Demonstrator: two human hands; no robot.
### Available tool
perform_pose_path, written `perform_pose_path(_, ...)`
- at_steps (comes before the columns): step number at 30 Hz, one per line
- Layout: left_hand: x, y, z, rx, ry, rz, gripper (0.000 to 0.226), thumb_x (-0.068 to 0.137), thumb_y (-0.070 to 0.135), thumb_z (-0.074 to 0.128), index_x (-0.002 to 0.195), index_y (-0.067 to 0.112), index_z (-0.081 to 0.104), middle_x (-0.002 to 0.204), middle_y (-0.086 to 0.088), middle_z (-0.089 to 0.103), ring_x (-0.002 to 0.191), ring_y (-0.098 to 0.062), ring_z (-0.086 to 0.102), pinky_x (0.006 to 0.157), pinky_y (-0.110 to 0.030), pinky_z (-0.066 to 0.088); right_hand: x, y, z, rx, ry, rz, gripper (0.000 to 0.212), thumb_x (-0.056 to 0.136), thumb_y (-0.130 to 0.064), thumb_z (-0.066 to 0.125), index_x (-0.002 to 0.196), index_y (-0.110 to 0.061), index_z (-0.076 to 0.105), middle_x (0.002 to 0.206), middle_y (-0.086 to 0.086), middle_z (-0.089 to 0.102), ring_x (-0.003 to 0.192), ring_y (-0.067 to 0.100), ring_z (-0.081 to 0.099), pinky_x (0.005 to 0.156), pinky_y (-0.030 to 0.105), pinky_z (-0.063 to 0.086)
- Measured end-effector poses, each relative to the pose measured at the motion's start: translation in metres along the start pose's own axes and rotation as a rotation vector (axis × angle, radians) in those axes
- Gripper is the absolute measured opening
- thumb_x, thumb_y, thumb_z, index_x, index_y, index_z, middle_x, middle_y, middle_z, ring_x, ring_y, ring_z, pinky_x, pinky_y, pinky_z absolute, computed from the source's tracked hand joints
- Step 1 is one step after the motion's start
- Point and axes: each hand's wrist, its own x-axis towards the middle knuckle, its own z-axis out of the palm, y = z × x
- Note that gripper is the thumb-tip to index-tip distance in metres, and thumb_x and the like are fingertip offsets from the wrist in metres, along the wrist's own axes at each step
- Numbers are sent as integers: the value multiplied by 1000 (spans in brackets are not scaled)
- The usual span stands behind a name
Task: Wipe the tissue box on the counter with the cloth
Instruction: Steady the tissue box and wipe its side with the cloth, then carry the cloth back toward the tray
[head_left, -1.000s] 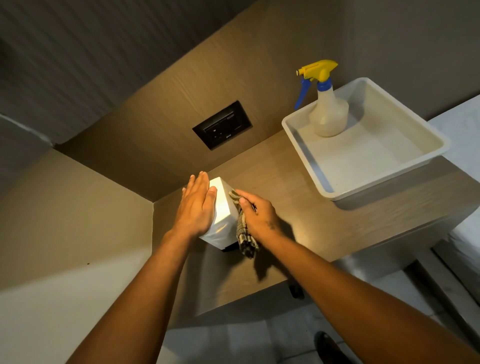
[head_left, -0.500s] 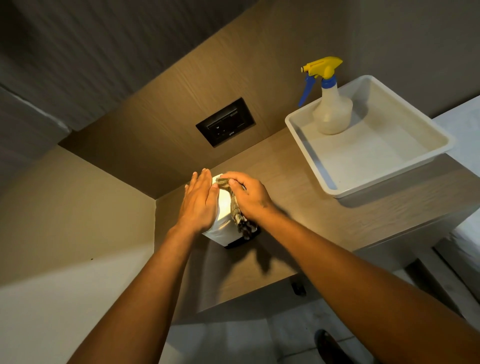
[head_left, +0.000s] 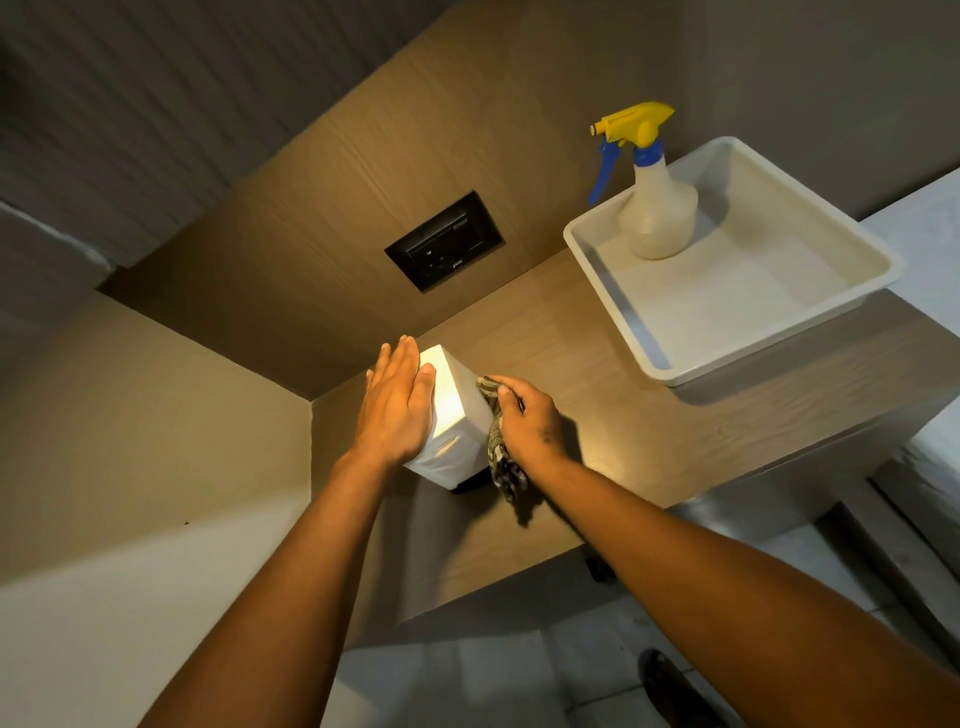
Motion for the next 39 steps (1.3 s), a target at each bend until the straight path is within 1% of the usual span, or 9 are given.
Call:
perform_pose_path(4, 1, 0, 0, 7, 8, -1, 69, 103, 50, 15, 164, 16, 15, 173, 0, 11, 158, -15, -1, 124, -37, -4, -6, -17, 14, 171, 111, 80, 29, 99, -21, 46, 118, -22, 67, 111, -7, 67, 101, 8, 59, 82, 21, 48)
perform_pose_path(7, 1, 1, 1, 20, 9, 2, 68, 104, 50, 14, 164, 16, 14, 173, 0, 11, 158, -15, -1, 122, -34, -5, -15, -41, 25, 251, 124, -17, 29, 97, -24, 46, 114, -25, 69, 106, -13, 69, 98, 1, 62, 83, 19, 53)
perform_pose_path(10, 1, 1, 0, 20, 10, 1, 71, 102, 51, 12, 164, 15, 14, 173, -1, 10, 158, -15, -2, 124, -36, -4, -19, -49, 24, 218, 78, -119, 28, 97, -23, 46, 116, -24, 68, 108, -12, 69, 101, 1, 62, 82, 18, 52)
perform_pose_path(12, 0, 1, 0, 19, 8, 2, 70, 103, 51, 14, 164, 15, 13, 173, -1, 10, 158, -16, -1, 125, -38, -3, -17, -33, 13, 160, 65, -63, 29, 99, -22, 46, 120, -20, 66, 114, -6, 67, 104, 6, 60, 83, 18, 51)
perform_pose_path(16, 0, 1, 0, 20, 12, 3, 64, 108, 48, 18, 164, 16, 13, 173, -1, 10, 158, -17, -1, 125, -39, -4, -13, -3, 2, 48, 105, 80, 29, 100, -27, 45, 122, -24, 65, 113, -6, 66, 100, 8, 57, 58, -2, 38)
perform_pose_path(24, 0, 2, 0, 26, 22, 10, 60, 110, 42, 19, 163, 15, 15, 173, -2, 11, 158, -17, -1, 125, -39, -2, -16, -34, 23, 180, 130, 6, 29, 98, -27, 46, 117, -25, 67, 108, -12, 67, 100, 7, 61, 85, 29, 55)
perform_pose_path(32, 0, 4, -5, 88, -54, 3, 67, 108, 54, 16, 164, 18, 7, 173, -1, 2, 158, -19, -8, 124, -43, -5, 1, -76, -2, 210, -3, -63, 27, 98, -24, 48, 116, -26, 68, 97, -19, 68, 94, 1, 64, 74, 15, 51)
perform_pose_path(35, 0, 13, -13, 123, -93, -23, 81, 102, 66, 13, 164, 16, 1, 173, -6, -6, 158, -22, -12, 125, -45, -7, 22, -88, -37, 129, 14, -72, 27, 97, -22, 49, 118, -23, 67, 99, -14, 68, 97, 8, 64, 82, 23, 53)
perform_pose_path(39, 2, 42, -16, 112, 27, 49, 90, 99, 73, 14, 164, 11, 3, 172, -10, -6, 157, -25, -13, 125, -46, -8, 61, -115, -101, -63, 100, -183, 27, 96, -21, 51, 116, -18, 69, 105, -5, 71, 100, 12, 65, 89, 31, 52)
